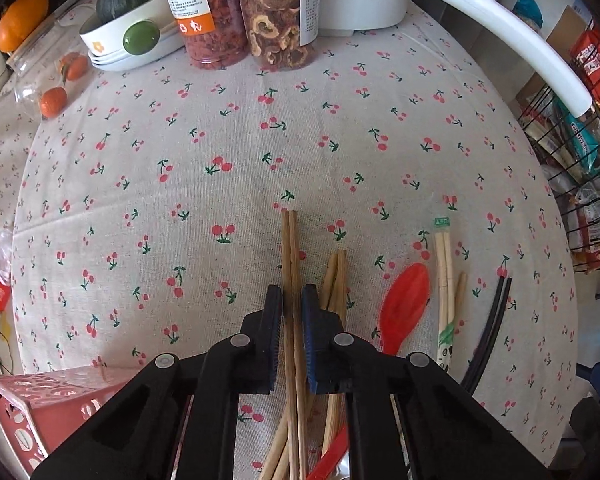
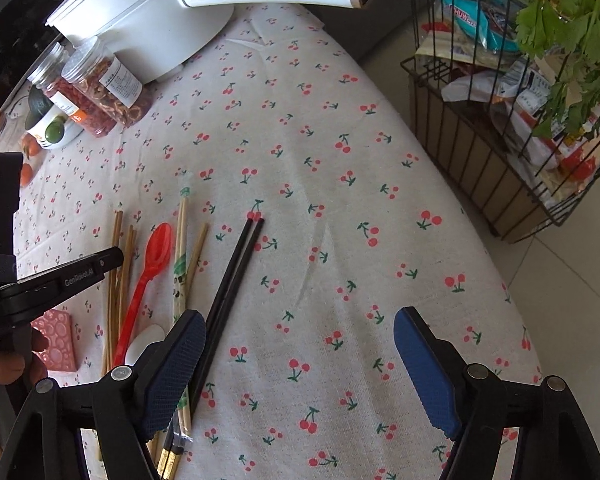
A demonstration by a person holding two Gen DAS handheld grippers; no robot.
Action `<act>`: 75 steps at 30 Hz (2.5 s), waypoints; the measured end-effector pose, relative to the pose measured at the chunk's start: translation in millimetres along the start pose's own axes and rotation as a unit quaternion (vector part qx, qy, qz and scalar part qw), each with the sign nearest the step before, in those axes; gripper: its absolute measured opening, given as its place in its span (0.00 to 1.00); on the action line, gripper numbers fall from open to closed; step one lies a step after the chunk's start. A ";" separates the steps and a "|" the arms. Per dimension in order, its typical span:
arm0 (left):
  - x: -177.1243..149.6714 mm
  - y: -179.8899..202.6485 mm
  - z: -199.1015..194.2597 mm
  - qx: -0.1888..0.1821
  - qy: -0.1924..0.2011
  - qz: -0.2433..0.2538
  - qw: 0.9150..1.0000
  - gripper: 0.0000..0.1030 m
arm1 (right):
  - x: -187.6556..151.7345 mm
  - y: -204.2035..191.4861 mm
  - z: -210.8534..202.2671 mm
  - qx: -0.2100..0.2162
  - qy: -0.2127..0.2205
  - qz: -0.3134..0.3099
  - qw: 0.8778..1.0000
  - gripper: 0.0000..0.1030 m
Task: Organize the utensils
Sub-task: 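Close the left tool on the wooden chopsticks while the right tool reaches the wrapped chopsticks, then lift the wooden chopsticks with the left tool while the right tool grasps and lifts the wrapped chopsticks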
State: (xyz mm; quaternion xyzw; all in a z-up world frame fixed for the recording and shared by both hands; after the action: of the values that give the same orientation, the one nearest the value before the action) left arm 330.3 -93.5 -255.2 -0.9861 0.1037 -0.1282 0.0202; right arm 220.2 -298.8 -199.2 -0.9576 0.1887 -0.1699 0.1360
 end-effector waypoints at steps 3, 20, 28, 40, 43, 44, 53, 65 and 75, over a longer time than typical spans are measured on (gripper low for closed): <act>-2.8 -0.7 -2.3 -0.004 0.005 -0.001 1.000 0.08 | -0.5 -0.2 2.4 -0.001 -0.002 0.000 1.000 0.79; -70.7 -20.9 -161.4 -0.057 0.174 0.036 0.982 0.08 | -2.2 -35.0 29.5 0.052 -0.021 0.003 0.998 0.53; -118.9 -47.9 -193.8 -0.078 0.232 0.024 0.969 0.08 | 10.0 -69.4 60.2 0.062 -0.018 -0.019 0.998 0.31; -129.9 -72.8 -195.8 -0.082 0.243 0.018 0.966 0.08 | 22.3 -103.6 102.0 0.026 -0.009 -0.064 0.998 0.22; -131.5 -75.7 -195.7 -0.076 0.244 0.021 0.967 0.08 | 20.3 -105.9 110.5 0.001 -0.003 -0.080 0.997 0.16; -131.8 -76.4 -195.9 -0.076 0.245 0.021 0.966 0.08 | 18.8 -107.0 112.0 -0.006 -0.005 -0.086 0.996 0.13; -137.2 -91.4 -234.4 -0.067 0.306 0.009 0.950 0.08 | 10.3 -113.9 52.4 0.037 0.049 -0.100 0.993 0.03; -145.8 -133.4 -313.4 0.001 0.489 -0.068 0.870 0.08 | -14.3 -122.3 -69.5 0.139 0.177 -0.097 0.970 0.03; -115.9 -147.0 -273.6 0.043 0.491 -0.069 0.868 0.08 | -23.3 -136.5 -80.5 0.156 0.201 -0.119 0.960 0.04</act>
State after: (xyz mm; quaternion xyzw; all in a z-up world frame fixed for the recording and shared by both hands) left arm 179.7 71.0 -9.9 -0.7989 0.0260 -0.6009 0.0006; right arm 212.6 -183.4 -88.4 -0.8862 0.0678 -0.4012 0.2215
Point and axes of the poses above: each gripper's, at about its wrist camera, not at the fingertips, and z roughly the way its jaws point, y to its right, x to its top, the point moved 6 cm from there along z, roughly the way its jaws point, and after that the axes turned 11 degrees about z, right-handed, at the moved point
